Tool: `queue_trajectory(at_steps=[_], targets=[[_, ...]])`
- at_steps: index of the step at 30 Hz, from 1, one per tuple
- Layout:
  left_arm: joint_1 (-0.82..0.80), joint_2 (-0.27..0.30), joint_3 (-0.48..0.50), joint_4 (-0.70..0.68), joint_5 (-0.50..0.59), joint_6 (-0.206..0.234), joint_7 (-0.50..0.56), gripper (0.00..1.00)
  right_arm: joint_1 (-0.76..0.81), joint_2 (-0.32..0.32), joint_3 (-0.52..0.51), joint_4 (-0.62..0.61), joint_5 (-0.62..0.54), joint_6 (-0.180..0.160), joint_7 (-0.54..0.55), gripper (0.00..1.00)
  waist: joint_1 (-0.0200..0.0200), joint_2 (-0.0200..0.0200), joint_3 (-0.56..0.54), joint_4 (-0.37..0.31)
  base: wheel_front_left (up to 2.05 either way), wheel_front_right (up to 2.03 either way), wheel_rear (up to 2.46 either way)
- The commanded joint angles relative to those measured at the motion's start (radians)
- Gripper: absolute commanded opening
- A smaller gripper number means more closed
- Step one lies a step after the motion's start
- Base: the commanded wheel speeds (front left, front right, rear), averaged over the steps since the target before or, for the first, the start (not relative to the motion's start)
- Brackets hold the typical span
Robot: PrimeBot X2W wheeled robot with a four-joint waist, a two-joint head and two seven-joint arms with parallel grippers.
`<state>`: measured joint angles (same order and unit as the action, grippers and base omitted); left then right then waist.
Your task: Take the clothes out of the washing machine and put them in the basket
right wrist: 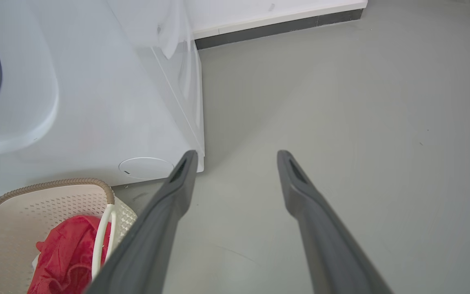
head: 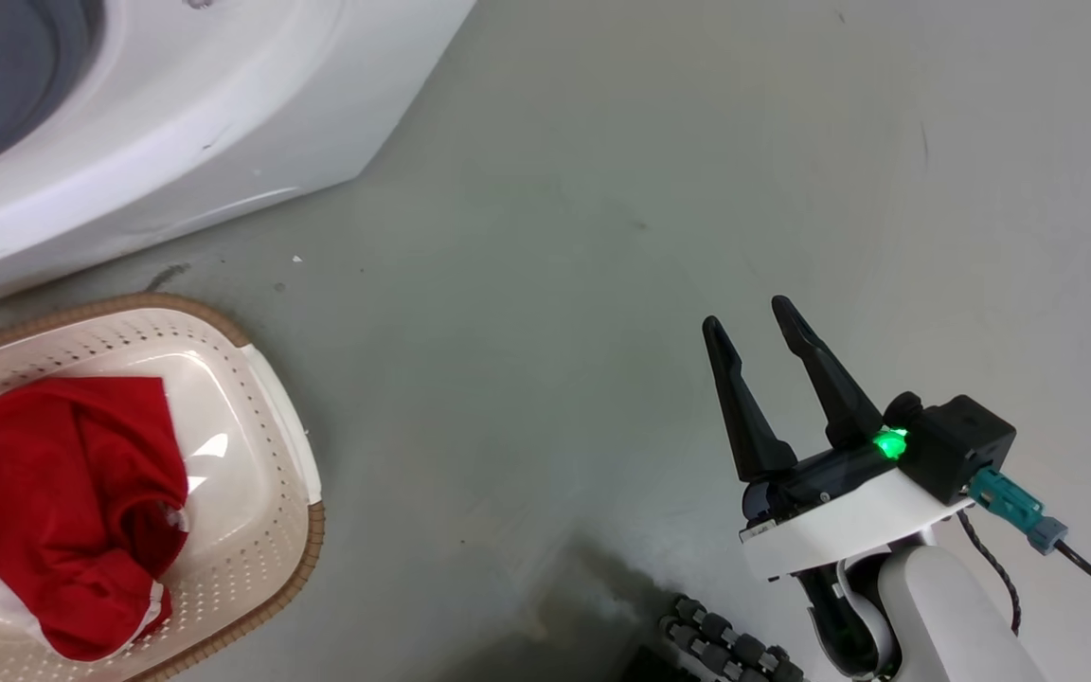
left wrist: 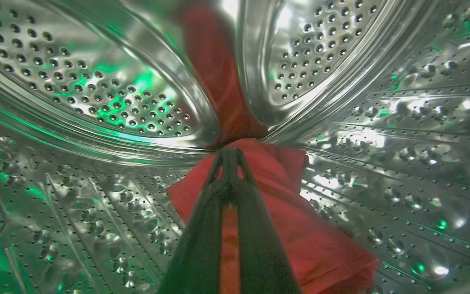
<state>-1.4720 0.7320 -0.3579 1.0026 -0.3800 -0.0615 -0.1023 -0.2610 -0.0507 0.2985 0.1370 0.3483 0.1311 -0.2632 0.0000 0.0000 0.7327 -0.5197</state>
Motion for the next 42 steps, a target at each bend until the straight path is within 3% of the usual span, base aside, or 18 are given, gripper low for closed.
queue_trajectory(at_steps=[1, 16, 17, 18, 19, 20, 25, 29, 42], targets=[[0.019, -0.008, 0.002, 0.0, -0.005, 0.001, -0.009, 0.0, 0.005, 0.001, -0.005, 0.001, -0.004, -0.001, -0.002, 1.0, 0.0, 0.0, -0.014, 0.011, 0.0, 0.0, 0.0], [0.174, -0.026, 0.034, -0.052, -0.082, 0.027, -0.049, 0.0, 0.025, 0.001, -0.029, -0.007, -0.025, -0.001, -0.002, 1.0, 0.0, 0.0, -0.059, 0.039, 0.0, 0.0, 0.0], [0.18, -0.024, 0.036, -0.057, -0.084, 0.028, -0.045, 0.08, 0.025, 0.001, -0.029, -0.007, -0.024, -0.001, -0.002, 1.0, 0.0, 0.0, -0.06, 0.039, 0.0, 0.0, 0.0], [0.185, -0.023, 0.038, -0.063, -0.089, 0.03, -0.044, 0.38, 0.026, 0.001, -0.029, -0.007, -0.024, -0.001, -0.002, 1.0, 0.0, 0.0, -0.061, 0.039, 0.0, 0.0, 0.0], [0.189, -0.021, 0.038, -0.069, -0.091, 0.033, -0.041, 0.84, 0.027, 0.001, -0.028, -0.007, -0.024, -0.001, -0.002, 1.0, 0.0, 0.0, -0.061, 0.04, 0.0, 0.0, 0.0], [0.193, -0.018, 0.039, -0.076, -0.093, 0.035, -0.035, 1.0, 0.029, 0.001, -0.027, -0.006, -0.023, -0.001, -0.002, 1.0, 0.0, 0.0, -0.062, 0.039, 0.0, 0.0, 0.0], [0.211, -0.002, 0.033, -0.11, -0.1, 0.037, 0.001, 1.0, 0.037, 0.001, -0.021, -0.004, -0.019, -0.001, -0.002, 1.0, 0.0, 0.0, -0.069, 0.034, 0.0, 0.0, 0.0], [0.186, 0.01, 0.011, -0.141, -0.096, 0.021, 0.097, 1.0, 0.039, 0.001, -0.015, -0.005, -0.015, -0.001, -0.002, 1.0, 0.0, 0.0, -0.067, 0.025, 0.0, 0.0, 0.0], [0.021, 0.034, -0.088, -0.181, -0.078, -0.025, 0.553, 1.0, 0.038, 0.001, 0.02, -0.007, 0.023, -0.001, -0.002, 1.0, 0.0, 0.0, 0.015, -0.038, 0.0, 0.0, 0.0]])
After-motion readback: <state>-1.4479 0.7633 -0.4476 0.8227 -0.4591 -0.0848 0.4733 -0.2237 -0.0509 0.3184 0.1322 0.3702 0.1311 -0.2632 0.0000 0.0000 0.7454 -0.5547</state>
